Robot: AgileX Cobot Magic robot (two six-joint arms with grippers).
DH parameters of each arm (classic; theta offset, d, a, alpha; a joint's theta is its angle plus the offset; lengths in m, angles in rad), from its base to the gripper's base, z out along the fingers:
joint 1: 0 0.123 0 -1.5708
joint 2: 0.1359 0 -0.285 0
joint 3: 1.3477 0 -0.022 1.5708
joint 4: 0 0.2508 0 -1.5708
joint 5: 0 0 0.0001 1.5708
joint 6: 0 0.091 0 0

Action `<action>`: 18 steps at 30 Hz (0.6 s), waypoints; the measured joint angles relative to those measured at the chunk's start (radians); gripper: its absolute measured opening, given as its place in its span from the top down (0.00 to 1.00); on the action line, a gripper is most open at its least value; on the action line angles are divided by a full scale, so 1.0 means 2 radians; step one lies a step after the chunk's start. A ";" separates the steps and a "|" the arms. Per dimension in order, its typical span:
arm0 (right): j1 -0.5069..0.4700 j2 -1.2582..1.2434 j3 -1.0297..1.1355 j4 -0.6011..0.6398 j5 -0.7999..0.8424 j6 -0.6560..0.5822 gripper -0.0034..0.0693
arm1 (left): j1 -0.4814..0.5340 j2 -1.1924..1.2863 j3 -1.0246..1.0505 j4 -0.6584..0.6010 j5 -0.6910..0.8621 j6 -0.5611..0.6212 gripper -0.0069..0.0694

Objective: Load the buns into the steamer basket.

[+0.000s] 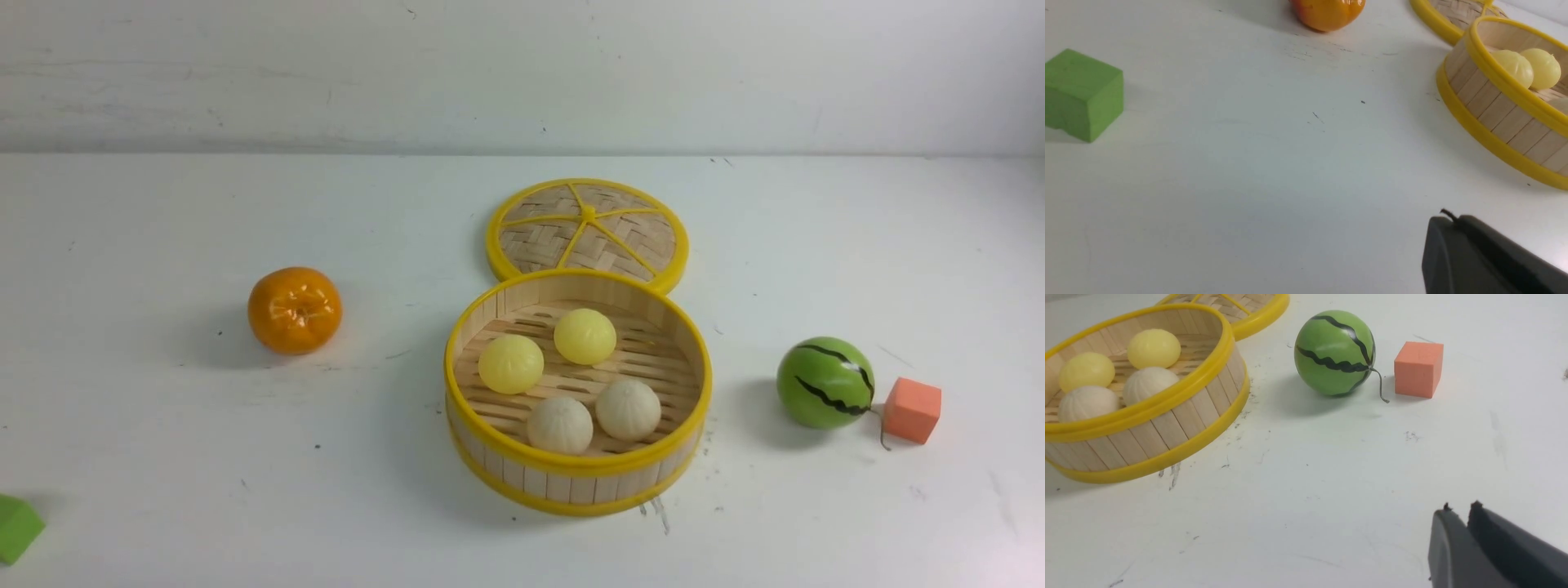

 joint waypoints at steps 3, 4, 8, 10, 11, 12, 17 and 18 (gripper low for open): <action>0.000 0.000 0.000 0.000 0.000 0.000 0.86 | 0.000 0.000 0.000 0.000 0.000 0.000 0.93; 0.000 0.000 0.000 0.000 0.000 0.000 0.86 | 0.000 0.000 0.000 0.000 0.000 0.000 0.93; 0.000 0.000 0.000 0.000 0.000 0.000 0.85 | 0.000 0.000 0.000 0.000 0.000 0.000 0.93; 0.000 0.000 0.000 0.000 0.000 0.000 0.85 | 0.000 0.000 0.000 0.000 0.000 0.000 0.93; 0.000 0.000 0.000 0.000 0.000 0.000 0.85 | 0.000 0.000 0.000 0.000 0.000 0.000 0.93; 0.000 0.000 0.000 0.000 0.000 0.000 0.85 | 0.000 0.000 0.000 0.000 0.000 0.000 0.93; 0.000 0.000 0.000 0.000 0.000 0.000 0.84 | 0.000 0.000 0.000 0.000 0.000 0.000 0.93; 0.000 0.000 0.000 0.000 0.000 0.000 0.83 | 0.000 0.000 0.000 0.000 0.000 0.000 0.93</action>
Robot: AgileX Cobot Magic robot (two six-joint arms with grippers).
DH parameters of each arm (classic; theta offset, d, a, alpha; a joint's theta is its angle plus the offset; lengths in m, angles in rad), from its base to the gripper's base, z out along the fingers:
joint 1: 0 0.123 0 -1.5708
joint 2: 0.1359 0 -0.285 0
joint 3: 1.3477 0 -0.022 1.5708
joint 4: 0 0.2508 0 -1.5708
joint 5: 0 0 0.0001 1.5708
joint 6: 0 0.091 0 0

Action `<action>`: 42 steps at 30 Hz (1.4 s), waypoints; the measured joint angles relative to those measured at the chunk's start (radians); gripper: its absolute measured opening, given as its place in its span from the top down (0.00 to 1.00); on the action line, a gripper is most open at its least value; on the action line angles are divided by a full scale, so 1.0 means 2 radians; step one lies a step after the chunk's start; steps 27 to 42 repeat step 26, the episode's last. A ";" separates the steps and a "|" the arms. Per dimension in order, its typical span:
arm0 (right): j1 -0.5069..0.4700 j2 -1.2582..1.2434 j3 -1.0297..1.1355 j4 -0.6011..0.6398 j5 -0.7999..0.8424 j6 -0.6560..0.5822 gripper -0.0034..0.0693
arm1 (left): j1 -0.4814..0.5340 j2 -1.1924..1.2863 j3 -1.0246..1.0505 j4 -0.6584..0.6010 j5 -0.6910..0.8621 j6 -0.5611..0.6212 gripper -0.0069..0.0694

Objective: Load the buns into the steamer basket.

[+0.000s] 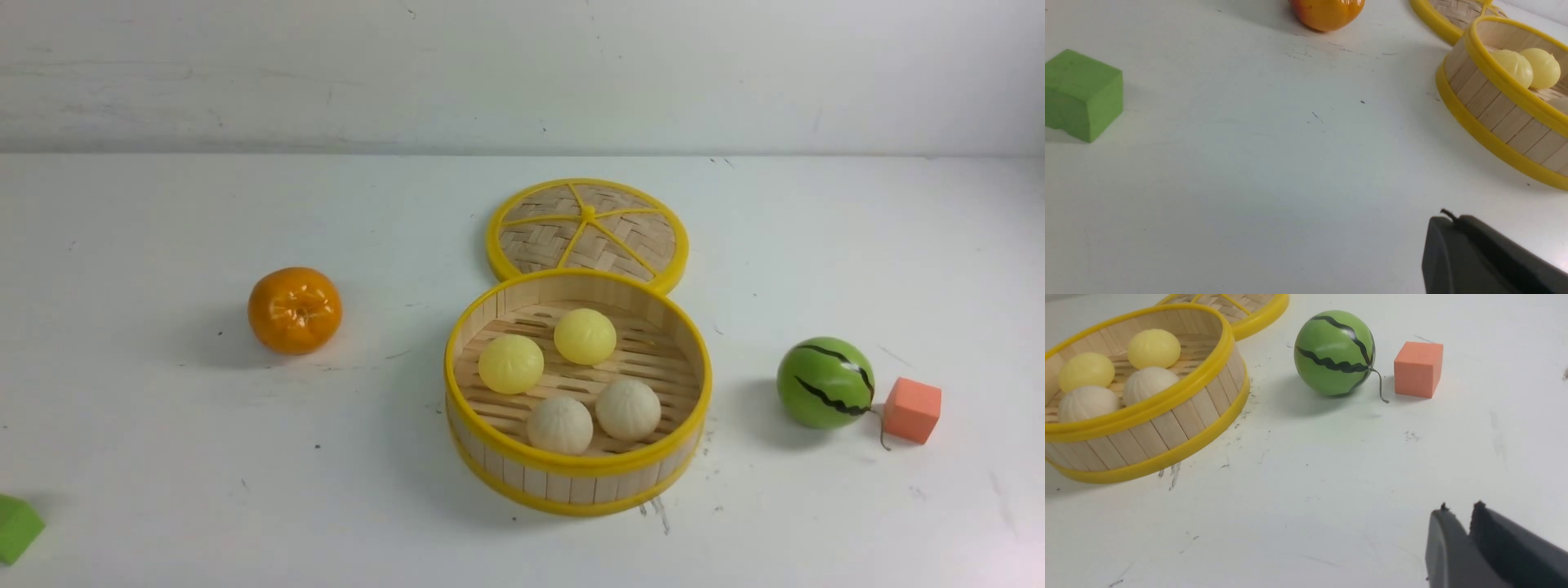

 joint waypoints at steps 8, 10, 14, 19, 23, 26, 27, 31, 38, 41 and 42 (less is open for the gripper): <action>0.000 0.000 0.000 0.000 0.000 0.000 0.82 | 0.000 0.000 0.000 0.000 0.000 0.000 0.93; 0.000 0.000 0.000 0.000 0.000 0.000 0.81 | 0.000 0.000 0.000 0.000 0.000 0.000 0.93; 0.000 0.000 0.000 0.000 0.000 0.000 0.80 | 0.000 0.000 0.000 0.000 0.000 0.000 0.93; 0.000 0.000 0.000 0.000 0.000 0.000 0.80 | 0.000 0.000 0.000 0.000 0.000 0.000 0.93; 0.000 0.000 0.000 0.000 0.000 0.000 0.79 | 0.000 0.000 0.000 0.000 0.000 0.000 0.93; 0.000 0.000 0.000 0.000 0.000 0.000 0.79 | 0.000 0.000 0.000 0.000 0.000 0.000 0.93; 0.000 0.000 0.000 0.000 0.000 0.000 0.79 | 0.000 0.000 0.000 0.000 0.000 0.000 0.93; 0.000 0.000 0.000 0.000 0.000 0.000 0.79 | 0.000 0.000 0.000 0.000 0.000 0.000 0.93; 0.000 0.000 0.000 0.000 0.000 0.000 0.79 | 0.000 0.000 0.000 0.000 0.000 0.000 0.93; 0.000 0.000 0.000 0.000 0.000 0.000 0.79 | 0.000 0.000 0.000 0.000 0.000 0.000 0.93; 0.000 0.000 0.000 0.000 0.000 0.000 0.79 | 0.000 0.000 0.000 0.000 0.000 0.000 0.93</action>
